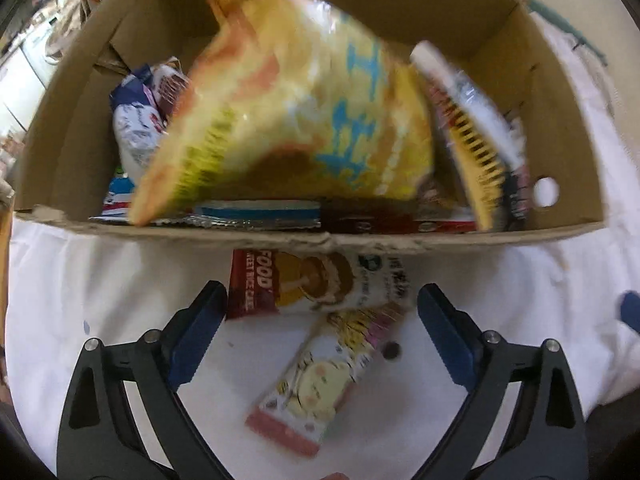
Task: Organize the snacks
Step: 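Withdraw both tools from the box toward the last two snacks, then grasp the white Good rice cake bar with the left tool while the right tool grasps the yellow bear packet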
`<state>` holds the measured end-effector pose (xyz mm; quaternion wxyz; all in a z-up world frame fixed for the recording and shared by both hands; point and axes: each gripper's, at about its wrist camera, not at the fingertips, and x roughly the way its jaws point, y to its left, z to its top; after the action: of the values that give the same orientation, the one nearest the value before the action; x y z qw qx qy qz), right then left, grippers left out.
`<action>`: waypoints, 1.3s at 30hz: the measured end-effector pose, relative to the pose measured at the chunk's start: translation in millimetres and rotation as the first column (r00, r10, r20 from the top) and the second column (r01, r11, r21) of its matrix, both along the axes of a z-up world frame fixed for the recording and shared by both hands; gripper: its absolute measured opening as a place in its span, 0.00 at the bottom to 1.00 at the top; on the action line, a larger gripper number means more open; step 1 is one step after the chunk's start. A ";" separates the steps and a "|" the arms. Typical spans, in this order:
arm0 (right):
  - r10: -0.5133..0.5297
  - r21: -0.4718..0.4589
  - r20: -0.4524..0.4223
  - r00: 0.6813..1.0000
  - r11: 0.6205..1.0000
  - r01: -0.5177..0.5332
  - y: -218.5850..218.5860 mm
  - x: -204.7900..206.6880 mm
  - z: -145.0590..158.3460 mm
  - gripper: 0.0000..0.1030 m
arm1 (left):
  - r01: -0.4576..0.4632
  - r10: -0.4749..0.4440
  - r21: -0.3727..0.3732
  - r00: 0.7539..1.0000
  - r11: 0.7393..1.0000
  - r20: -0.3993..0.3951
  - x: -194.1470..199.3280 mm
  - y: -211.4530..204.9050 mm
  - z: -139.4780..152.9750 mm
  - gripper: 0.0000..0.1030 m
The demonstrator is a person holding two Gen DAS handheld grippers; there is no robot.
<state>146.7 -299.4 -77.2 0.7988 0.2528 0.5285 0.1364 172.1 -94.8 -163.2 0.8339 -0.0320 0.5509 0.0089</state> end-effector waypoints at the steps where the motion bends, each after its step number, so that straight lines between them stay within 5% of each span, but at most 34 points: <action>1: -0.003 0.008 -0.005 1.000 1.000 0.003 -1.4 0.3 -0.8 0.85 | -0.004 0.004 -0.001 1.000 1.000 -0.002 1.5 -0.2 -5.2 0.92; 7: -0.006 0.050 -0.025 1.000 0.999 0.007 -2.0 2.6 -2.5 0.85 | 0.050 -0.053 0.069 0.998 0.996 0.042 6.0 -20.0 -14.5 0.95; 11: 0.002 0.054 -0.021 1.000 0.999 -0.001 0.8 3.7 -1.0 0.85 | 0.011 -0.013 0.048 0.999 0.999 0.033 8.1 -20.9 -18.7 0.95; 16: 0.010 0.045 -0.025 1.000 0.999 -0.009 3.6 2.8 -2.2 0.85 | 0.027 -0.029 0.041 0.999 0.999 0.045 12.9 -11.8 -17.8 0.73; 24: 0.015 0.039 -0.015 1.000 0.999 -0.015 5.6 2.9 0.3 0.85 | 0.041 -0.042 0.019 0.998 0.999 0.046 4.0 -8.2 -6.0 0.68; 32: 0.022 0.034 -0.015 1.000 0.999 -0.021 6.5 1.6 0.0 0.85 | 0.054 -0.054 -0.021 0.999 0.998 0.003 -12.8 12.2 45.2 0.68; 39: 0.079 0.021 -0.080 0.994 0.997 -0.078 32.3 6.4 -15.8 0.85 | 0.045 -0.045 -0.012 0.999 0.999 0.002 -26.9 73.4 100.6 0.69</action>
<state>153.1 -267.1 -92.9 0.7685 0.2443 0.5688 0.1621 145.2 -21.3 -62.6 0.8342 -0.0244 0.5508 -0.0133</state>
